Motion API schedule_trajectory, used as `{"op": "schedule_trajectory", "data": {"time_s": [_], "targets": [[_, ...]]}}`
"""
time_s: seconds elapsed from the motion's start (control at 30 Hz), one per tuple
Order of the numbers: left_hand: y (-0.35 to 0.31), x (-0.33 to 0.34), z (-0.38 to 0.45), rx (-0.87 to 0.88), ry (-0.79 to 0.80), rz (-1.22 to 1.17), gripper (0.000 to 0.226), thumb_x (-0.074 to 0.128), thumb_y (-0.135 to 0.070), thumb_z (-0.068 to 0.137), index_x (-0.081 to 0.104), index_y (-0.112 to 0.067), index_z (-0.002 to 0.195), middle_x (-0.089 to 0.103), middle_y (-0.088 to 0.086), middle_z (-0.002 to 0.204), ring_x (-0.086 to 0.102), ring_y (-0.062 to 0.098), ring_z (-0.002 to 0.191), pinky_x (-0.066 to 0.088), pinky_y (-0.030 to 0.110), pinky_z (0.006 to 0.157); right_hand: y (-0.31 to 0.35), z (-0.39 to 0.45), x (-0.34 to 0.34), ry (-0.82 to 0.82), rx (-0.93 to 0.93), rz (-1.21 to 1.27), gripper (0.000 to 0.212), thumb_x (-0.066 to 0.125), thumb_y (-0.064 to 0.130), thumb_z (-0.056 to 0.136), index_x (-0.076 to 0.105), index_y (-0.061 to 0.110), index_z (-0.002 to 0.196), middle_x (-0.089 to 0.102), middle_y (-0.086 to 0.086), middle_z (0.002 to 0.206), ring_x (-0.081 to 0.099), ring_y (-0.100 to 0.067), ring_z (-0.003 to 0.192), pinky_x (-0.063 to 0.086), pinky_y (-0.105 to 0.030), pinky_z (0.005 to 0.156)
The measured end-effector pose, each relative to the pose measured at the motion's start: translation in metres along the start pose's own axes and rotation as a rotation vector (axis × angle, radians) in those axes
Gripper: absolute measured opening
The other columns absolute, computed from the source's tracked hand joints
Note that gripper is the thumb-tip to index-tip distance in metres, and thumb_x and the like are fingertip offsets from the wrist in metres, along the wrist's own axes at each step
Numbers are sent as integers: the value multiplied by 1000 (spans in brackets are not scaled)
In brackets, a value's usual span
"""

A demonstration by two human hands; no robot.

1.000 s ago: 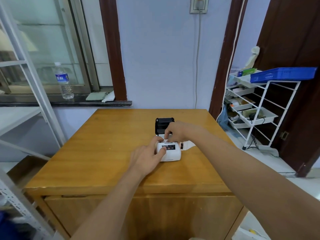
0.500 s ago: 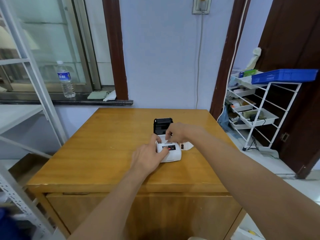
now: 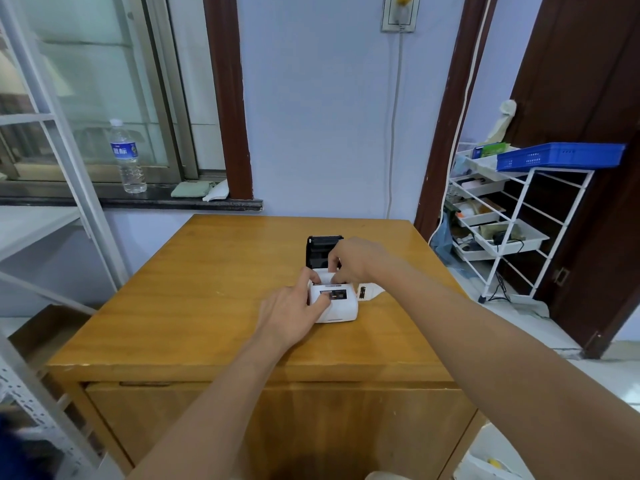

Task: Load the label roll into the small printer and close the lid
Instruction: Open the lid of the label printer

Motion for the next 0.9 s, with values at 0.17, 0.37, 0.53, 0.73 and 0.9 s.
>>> {"op": "schedule_trajectory", "data": {"time_s": [0.17, 0.37, 0.53, 0.73, 0.9], "targets": [[-1, 0, -1, 19, 0, 26, 31, 40, -53, 100, 43, -36, 125, 57, -5, 62, 58, 18, 57, 38, 33, 50, -19, -15, -25, -191, 40, 314, 16, 80, 28, 83, 74, 20, 95, 56, 16, 78, 55, -11, 76, 41, -28, 65], [-6, 0, -2, 62, 10, 84, 37, 34, -49, 104, 46, -40, 138, 50, -5, 59, 55, 22, 62, 39, 33, 54, -55, -57, -28, -133, 106, 536, 14, 74, 20, 90, 70, 9, 98, 77, 0, 72, 58, -10, 47, 52, -30, 64], [-4, 2, -4, 59, 27, 63, 42, 33, -49, 105, 47, -43, 144, 51, -6, 62, 60, 26, 73, 42, 35, 60, -87, -86, -10, -94, 155, 494, 15, 75, 22, 89, 67, 12, 97, 75, 0, 69, 56, -17, 47, 48, -30, 58], [-1, 5, -1, 36, 34, 54, 50, 31, -55, 104, 41, -42, 151, 54, -5, 69, 64, 27, 79, 50, 37, 67, -108, -108, 10, -149, 246, 420, 19, 80, 29, 85, 73, 13, 90, 65, 6, 64, 58, -11, 58, 43, -29, 57], [0, 6, -1, 30, 29, 21, 49, 31, -56, 103, 43, -44, 150, 60, -1, 77, 66, 30, 85, 53, 38, 70, -123, -115, 30, -203, 316, 408, 14, 81, 33, 84, 72, 22, 83, 63, 8, 62, 61, -13, 64, 46, -33, 63]]}}
Point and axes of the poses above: each hand's wrist, its own z-axis towards the middle knuckle, its own x-axis out of the palm, y = z × x, the point moved 6 cm from there along z, towards the middle knuckle
